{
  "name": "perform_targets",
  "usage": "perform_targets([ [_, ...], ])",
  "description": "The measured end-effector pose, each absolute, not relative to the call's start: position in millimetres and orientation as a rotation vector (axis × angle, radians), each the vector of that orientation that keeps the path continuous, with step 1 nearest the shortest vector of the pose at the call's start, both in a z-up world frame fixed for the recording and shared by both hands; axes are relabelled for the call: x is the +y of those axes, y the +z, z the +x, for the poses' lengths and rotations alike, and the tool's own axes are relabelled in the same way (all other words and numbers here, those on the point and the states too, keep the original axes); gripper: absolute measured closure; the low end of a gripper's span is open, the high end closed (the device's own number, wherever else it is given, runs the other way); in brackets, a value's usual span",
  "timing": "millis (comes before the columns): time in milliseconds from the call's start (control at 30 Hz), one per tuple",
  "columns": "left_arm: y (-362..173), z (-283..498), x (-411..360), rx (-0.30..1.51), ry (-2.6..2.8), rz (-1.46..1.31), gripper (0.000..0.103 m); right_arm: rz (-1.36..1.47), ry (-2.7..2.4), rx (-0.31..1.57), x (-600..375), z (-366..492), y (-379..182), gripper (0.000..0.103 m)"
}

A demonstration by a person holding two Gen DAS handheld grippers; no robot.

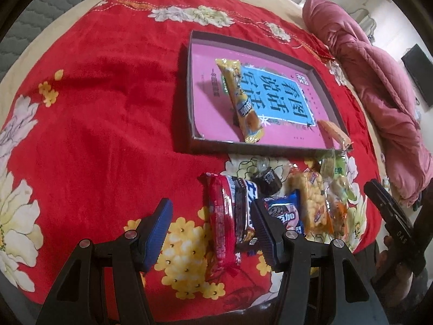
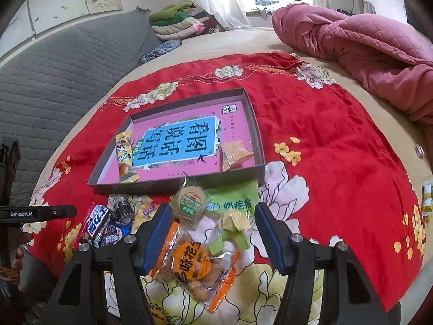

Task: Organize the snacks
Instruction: 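Grasp the red wrapper bar with the left tool while the right tool grasps the green-labelled bag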

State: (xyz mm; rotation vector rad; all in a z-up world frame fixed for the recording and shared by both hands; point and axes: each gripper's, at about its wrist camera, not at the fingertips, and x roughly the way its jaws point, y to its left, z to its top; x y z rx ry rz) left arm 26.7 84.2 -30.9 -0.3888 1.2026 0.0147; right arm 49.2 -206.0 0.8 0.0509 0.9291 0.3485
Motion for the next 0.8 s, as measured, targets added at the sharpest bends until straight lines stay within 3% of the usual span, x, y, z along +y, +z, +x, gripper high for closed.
perform_targets([
  [800, -59, 26, 83, 1.288, 0.024, -0.393, 0.042, 0.06, 0.34, 0.985, -209, 51, -15, 0.038],
])
